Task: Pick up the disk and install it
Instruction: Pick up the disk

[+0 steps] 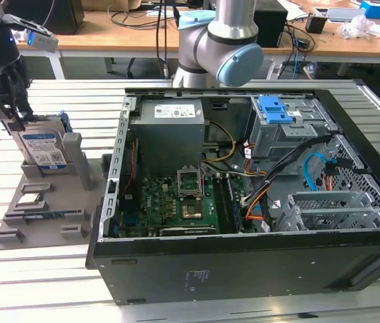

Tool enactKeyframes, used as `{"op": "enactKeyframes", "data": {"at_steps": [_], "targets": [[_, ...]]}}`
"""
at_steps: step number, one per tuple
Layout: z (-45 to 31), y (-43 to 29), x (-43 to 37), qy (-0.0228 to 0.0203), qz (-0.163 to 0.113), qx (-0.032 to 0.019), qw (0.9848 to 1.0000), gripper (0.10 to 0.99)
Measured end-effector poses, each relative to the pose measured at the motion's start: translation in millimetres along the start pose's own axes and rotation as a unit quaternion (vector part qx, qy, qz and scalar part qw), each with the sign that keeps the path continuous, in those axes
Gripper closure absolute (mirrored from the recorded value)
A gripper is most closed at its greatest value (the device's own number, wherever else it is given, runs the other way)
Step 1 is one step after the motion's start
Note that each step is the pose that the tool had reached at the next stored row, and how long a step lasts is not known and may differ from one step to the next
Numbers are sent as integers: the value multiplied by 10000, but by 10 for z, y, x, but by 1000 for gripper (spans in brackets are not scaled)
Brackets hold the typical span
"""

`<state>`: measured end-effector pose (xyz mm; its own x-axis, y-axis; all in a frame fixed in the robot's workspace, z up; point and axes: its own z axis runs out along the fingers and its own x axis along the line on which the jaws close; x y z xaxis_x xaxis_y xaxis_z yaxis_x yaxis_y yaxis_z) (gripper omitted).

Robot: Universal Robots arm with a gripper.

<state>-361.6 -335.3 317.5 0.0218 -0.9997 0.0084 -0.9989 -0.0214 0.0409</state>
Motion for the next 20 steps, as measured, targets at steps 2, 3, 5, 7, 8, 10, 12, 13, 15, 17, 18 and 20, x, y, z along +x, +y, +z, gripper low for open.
{"op": "enactKeyframes", "data": {"at_steps": [2,3,5,7,8,10,12,13,15,17,18,20], "targets": [[52,-17,-2,19,-119,1,9999,545],[78,-28,-3,28,-170,1,9999,545],[108,-42,-6,36,-205,1,9998,545],[133,-55,-10,40,-218,1,9998,545],[149,-61,-11,42,-220,2,9997,545],[190,-77,-12,46,-224,1,9997,545],[225,-91,-13,49,-226,1,9997,545],[243,-100,-13,51,-228,1,9997,545],[261,-107,-13,51,-228,1,9997,545],[279,-115,-13,52,-230,1,9997,545],[287,-118,-13,52,-230,0,9997,545],[291,-119,-13,53,-230,0,9997,545]]}}
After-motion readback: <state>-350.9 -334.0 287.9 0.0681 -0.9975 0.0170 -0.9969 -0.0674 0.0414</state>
